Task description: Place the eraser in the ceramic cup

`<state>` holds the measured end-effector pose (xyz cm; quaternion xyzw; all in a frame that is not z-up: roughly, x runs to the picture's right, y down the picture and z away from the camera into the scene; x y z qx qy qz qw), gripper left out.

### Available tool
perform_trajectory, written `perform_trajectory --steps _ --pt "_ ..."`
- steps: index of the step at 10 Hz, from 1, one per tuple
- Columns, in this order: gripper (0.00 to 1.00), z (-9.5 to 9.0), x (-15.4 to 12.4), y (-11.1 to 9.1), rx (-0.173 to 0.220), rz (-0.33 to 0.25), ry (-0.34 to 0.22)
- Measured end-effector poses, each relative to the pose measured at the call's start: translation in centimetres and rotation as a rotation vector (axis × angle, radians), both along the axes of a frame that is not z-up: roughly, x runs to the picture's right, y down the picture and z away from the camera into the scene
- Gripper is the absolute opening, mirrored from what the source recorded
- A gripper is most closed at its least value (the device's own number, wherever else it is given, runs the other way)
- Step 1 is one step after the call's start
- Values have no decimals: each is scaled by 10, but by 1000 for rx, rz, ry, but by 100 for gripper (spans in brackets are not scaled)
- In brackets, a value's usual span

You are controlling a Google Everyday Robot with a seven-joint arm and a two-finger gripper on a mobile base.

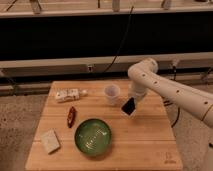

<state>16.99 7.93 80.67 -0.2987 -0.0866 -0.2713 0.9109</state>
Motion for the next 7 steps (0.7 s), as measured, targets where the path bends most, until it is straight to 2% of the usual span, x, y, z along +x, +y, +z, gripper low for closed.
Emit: perform_trajectory --steps 3,6,7 --pt "0 5 -13 -31 23 -36 -18" --pt "0 5 -18 -43 44 -59 -25" --pt "0 9 -34 -57 63 -73 -41"
